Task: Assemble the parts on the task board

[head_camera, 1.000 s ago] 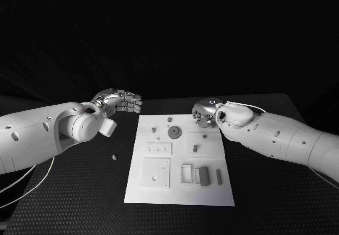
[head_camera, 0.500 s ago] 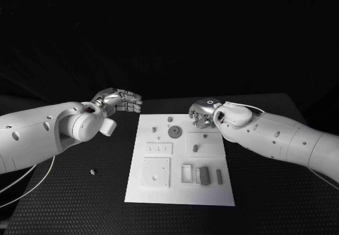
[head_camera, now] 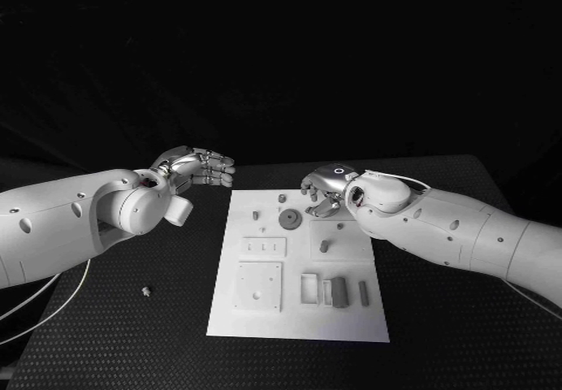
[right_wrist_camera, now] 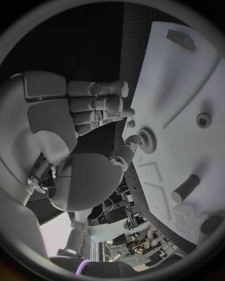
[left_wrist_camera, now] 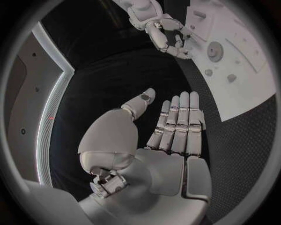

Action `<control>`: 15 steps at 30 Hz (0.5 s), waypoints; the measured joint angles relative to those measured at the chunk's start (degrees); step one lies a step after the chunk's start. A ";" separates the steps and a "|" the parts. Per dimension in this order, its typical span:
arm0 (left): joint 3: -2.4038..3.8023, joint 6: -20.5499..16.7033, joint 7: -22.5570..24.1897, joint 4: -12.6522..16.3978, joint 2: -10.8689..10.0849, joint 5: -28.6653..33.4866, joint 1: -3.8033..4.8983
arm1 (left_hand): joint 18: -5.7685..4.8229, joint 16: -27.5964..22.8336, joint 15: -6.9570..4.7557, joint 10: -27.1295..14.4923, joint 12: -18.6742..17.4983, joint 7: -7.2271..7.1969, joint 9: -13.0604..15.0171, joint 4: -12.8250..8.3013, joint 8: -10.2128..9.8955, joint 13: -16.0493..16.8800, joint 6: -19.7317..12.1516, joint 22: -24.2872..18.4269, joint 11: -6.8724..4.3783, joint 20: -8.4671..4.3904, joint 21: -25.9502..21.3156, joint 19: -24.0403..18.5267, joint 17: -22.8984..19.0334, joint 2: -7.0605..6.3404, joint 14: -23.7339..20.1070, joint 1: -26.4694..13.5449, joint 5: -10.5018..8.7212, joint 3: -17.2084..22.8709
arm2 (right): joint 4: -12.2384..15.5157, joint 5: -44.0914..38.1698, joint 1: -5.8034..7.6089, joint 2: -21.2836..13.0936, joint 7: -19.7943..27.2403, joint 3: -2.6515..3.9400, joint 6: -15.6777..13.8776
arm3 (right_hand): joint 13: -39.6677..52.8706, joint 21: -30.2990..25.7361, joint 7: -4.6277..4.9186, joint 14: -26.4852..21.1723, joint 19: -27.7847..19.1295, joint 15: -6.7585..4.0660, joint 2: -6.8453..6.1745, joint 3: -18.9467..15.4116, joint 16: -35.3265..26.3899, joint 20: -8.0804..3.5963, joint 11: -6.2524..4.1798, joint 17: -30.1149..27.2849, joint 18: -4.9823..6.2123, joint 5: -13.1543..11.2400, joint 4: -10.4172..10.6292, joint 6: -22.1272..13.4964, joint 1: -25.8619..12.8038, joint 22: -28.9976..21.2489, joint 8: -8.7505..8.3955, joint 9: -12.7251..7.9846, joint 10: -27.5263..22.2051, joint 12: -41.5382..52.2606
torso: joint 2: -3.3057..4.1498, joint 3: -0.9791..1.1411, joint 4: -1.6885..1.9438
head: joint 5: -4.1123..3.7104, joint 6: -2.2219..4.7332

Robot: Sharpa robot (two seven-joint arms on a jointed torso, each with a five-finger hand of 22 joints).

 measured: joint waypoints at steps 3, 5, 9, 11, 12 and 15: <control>0.00 0.00 0.00 0.04 -0.04 0.00 0.00 | 0.00 0.00 0.00 0.00 0.00 0.00 0.00 0.00 0.00 0.00 0.00 0.00 0.00 0.00 0.00 0.00 0.02 0.00 0.00 0.00 0.00 0.00 | 0.24 0.09 0.00 0.48 -0.14 0.00 0.17 | -1.04 -0.33 -0.14 -0.80 -0.82 0.63 0.21 -2.38 0.00 0.02 0.32 0.15 -0.01 -0.03 0.02 -1.25 -0.79 0.00 -0.50 -0.25 -1.72 0.00 | 0.01 0.00 -0.02 | 0.00 0.01; 0.00 0.00 0.00 0.07 -0.07 0.00 0.00 | 0.00 0.00 0.00 0.00 0.00 0.00 0.00 0.00 0.00 0.00 0.00 0.00 0.00 0.00 0.00 0.00 0.05 0.00 0.00 0.00 0.00 0.00 | 0.25 0.12 0.00 0.87 -0.26 0.00 0.45 | -1.62 -0.57 -0.13 -1.28 -1.10 1.11 -0.13 -3.29 0.00 0.25 0.83 0.22 -0.01 -0.03 0.29 -1.89 -1.17 0.00 -0.56 -0.39 -2.89 0.00 | 0.02 0.00 -0.02 | 0.00 0.00; 0.00 -0.01 0.00 0.08 -0.08 0.00 0.01 | 0.00 0.00 0.00 0.00 0.00 0.00 0.00 0.00 0.00 0.00 0.00 0.00 0.00 0.00 0.00 0.00 0.05 0.00 0.00 0.00 0.00 0.00 | -0.09 0.16 0.00 1.75 -0.55 -0.01 1.32 | -2.47 -0.90 -0.16 -2.05 -1.93 1.58 -0.12 -4.45 0.00 0.51 1.31 0.27 -0.03 -0.03 1.00 -3.07 -1.77 0.00 -0.90 -0.59 -4.17 0.00 | 0.03 -0.03 0.01 | 0.01 -0.07; 0.00 -0.01 0.00 0.08 -0.08 0.00 0.01 | 0.00 0.00 0.00 0.00 0.00 0.00 0.00 0.00 0.00 0.00 0.00 0.00 0.00 0.00 0.00 0.00 0.05 0.00 0.00 0.00 0.00 0.00 | -0.45 0.16 0.00 2.25 -0.73 -0.03 1.87 | -2.63 -1.03 -0.11 -2.25 -2.05 1.67 -0.36 -4.60 0.00 0.62 1.34 0.29 -0.02 -0.03 1.13 -3.32 -2.00 0.00 -0.90 -0.60 -4.37 0.00 | 0.03 -0.03 0.03 | 0.01 -0.08; 0.00 -0.01 0.00 0.08 -0.08 0.00 0.01 | 0.00 0.00 0.00 0.00 0.00 0.00 0.00 0.00 0.00 0.00 0.00 0.00 0.00 0.00 0.00 0.00 0.05 0.00 0.00 0.00 0.00 0.00 | -0.58 0.16 0.00 2.47 -0.80 -0.04 2.09 | -2.70 -1.03 0.00 -2.39 -2.06 1.81 -0.26 -4.70 0.00 0.63 1.53 0.29 -0.02 -0.03 1.23 -3.44 -2.09 0.00 -0.90 -0.65 -4.56 0.00 | 0.03 -0.04 0.04 | -0.02 -0.10; 0.00 -0.01 0.00 0.05 -0.05 0.00 0.01 | 0.00 0.00 0.00 0.00 0.00 0.00 0.00 0.00 0.00 0.00 0.00 0.00 0.00 0.00 0.00 0.00 0.05 0.00 0.00 0.00 0.00 0.00 | -1.28 0.16 0.00 3.39 -1.04 -0.12 2.83 | -3.35 -1.46 0.19 -3.46 -2.97 2.27 -0.58 -6.11 0.00 0.94 2.12 0.28 -0.02 -0.03 1.56 -5.27 -3.27 0.00 -1.67 -0.92 -6.39 0.00 | 0.03 -0.05 0.08 | -0.03 -0.16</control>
